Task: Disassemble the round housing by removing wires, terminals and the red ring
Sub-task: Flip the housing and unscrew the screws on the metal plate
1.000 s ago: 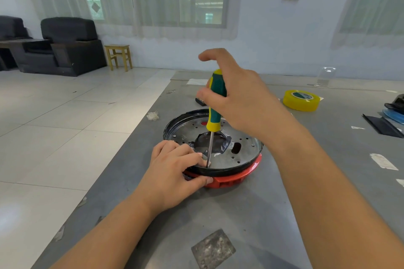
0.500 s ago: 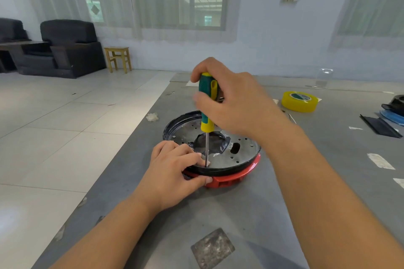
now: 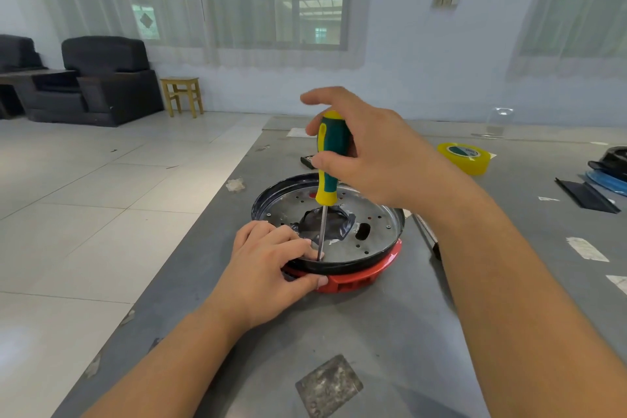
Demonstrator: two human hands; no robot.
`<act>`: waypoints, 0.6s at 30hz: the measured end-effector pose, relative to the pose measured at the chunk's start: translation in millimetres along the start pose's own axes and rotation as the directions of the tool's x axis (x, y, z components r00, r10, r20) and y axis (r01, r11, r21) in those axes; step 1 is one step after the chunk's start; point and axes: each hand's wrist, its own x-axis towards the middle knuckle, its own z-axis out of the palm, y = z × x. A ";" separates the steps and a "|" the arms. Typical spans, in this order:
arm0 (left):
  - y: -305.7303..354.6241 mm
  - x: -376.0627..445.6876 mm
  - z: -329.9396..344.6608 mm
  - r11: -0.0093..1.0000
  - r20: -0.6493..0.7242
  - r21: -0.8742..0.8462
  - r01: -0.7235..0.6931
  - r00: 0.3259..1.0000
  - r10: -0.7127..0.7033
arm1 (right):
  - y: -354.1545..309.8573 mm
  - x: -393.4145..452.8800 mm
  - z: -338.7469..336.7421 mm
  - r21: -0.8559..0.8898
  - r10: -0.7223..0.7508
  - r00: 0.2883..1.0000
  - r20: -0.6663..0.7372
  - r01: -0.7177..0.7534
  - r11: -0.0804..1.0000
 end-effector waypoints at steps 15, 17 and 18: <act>0.1 0.1 -0.6 1.000 0.028 0.028 -0.002 1.000 0.001 | -2.6 -0.4 7.8 -0.113 -0.010 0.997 -0.070 0.002 0.994; -0.7 0.2 -0.4 0.999 0.031 0.032 -0.001 1.000 0.000 | -1.6 -1.0 3.5 -0.054 0.036 0.998 -0.043 -0.039 0.998; -0.9 -0.2 -0.4 0.999 0.032 0.034 0.000 0.999 -0.001 | -0.8 -1.1 1.9 -0.036 0.058 0.997 -0.040 -0.060 0.998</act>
